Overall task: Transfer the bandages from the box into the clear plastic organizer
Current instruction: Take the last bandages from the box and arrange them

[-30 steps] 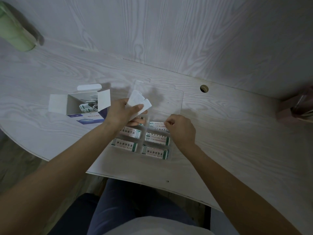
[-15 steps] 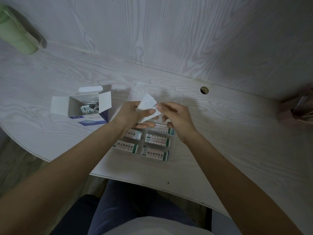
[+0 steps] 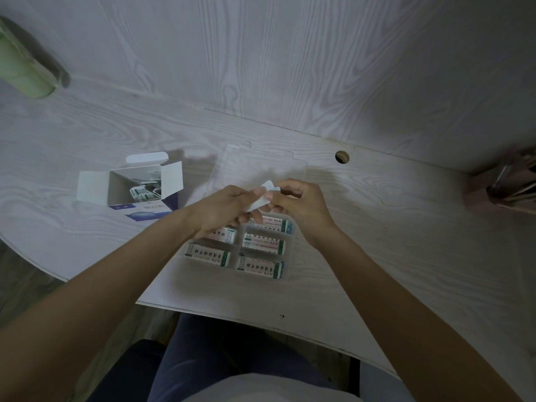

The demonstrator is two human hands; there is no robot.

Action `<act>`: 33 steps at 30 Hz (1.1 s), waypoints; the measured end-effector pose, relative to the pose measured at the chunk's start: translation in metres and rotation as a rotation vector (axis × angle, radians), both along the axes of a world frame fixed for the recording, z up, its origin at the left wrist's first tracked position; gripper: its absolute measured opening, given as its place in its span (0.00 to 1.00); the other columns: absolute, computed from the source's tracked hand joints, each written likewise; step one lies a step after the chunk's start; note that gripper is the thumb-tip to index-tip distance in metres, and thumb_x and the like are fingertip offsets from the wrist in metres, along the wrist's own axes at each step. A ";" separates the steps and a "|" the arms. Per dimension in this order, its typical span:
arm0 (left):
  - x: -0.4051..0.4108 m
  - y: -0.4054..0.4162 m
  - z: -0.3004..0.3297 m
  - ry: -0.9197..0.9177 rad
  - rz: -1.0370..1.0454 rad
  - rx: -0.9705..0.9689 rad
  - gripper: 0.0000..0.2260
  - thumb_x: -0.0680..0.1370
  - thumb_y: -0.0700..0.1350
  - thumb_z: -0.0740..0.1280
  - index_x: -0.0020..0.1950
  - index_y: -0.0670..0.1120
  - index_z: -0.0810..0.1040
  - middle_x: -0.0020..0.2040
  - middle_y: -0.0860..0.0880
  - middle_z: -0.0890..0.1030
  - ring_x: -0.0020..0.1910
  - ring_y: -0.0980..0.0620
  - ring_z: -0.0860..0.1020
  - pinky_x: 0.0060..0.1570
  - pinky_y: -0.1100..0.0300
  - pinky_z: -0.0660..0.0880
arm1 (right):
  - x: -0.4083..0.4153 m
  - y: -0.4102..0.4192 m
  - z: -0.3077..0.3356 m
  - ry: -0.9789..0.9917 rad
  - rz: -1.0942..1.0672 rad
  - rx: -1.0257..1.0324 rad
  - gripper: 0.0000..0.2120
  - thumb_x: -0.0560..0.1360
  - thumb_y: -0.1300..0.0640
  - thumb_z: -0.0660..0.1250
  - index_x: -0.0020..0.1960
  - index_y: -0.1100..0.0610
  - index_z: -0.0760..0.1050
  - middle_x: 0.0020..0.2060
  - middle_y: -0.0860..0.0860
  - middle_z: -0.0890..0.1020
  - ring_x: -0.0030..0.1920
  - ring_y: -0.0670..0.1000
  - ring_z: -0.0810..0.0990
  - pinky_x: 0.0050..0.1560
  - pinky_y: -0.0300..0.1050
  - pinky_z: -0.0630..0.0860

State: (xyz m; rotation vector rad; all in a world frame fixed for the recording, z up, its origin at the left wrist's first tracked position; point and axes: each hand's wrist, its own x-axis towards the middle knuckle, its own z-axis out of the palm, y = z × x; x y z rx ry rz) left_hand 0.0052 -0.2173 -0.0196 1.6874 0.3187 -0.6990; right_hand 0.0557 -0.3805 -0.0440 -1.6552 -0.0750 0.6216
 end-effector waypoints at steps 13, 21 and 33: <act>0.006 0.001 -0.020 -0.327 0.014 0.362 0.14 0.77 0.31 0.62 0.55 0.46 0.80 0.53 0.48 0.81 0.48 0.55 0.78 0.53 0.65 0.75 | 0.003 -0.018 -0.011 0.021 -0.101 -0.174 0.09 0.68 0.68 0.74 0.43 0.56 0.80 0.41 0.56 0.84 0.44 0.54 0.84 0.43 0.45 0.81; 0.015 -0.011 -0.037 -0.421 -0.042 0.533 0.11 0.77 0.33 0.65 0.55 0.43 0.82 0.53 0.44 0.82 0.46 0.56 0.76 0.48 0.74 0.68 | -0.003 -0.024 -0.029 -0.267 -0.022 -0.421 0.03 0.71 0.64 0.72 0.43 0.61 0.84 0.35 0.48 0.82 0.31 0.34 0.77 0.35 0.26 0.72; 0.008 -0.010 -0.051 -0.545 -0.451 0.926 0.15 0.77 0.37 0.65 0.63 0.46 0.78 0.60 0.45 0.72 0.61 0.45 0.69 0.55 0.57 0.66 | -0.018 -0.011 -0.041 -0.482 0.197 -0.885 0.09 0.78 0.56 0.64 0.50 0.54 0.82 0.43 0.50 0.84 0.42 0.50 0.80 0.37 0.42 0.72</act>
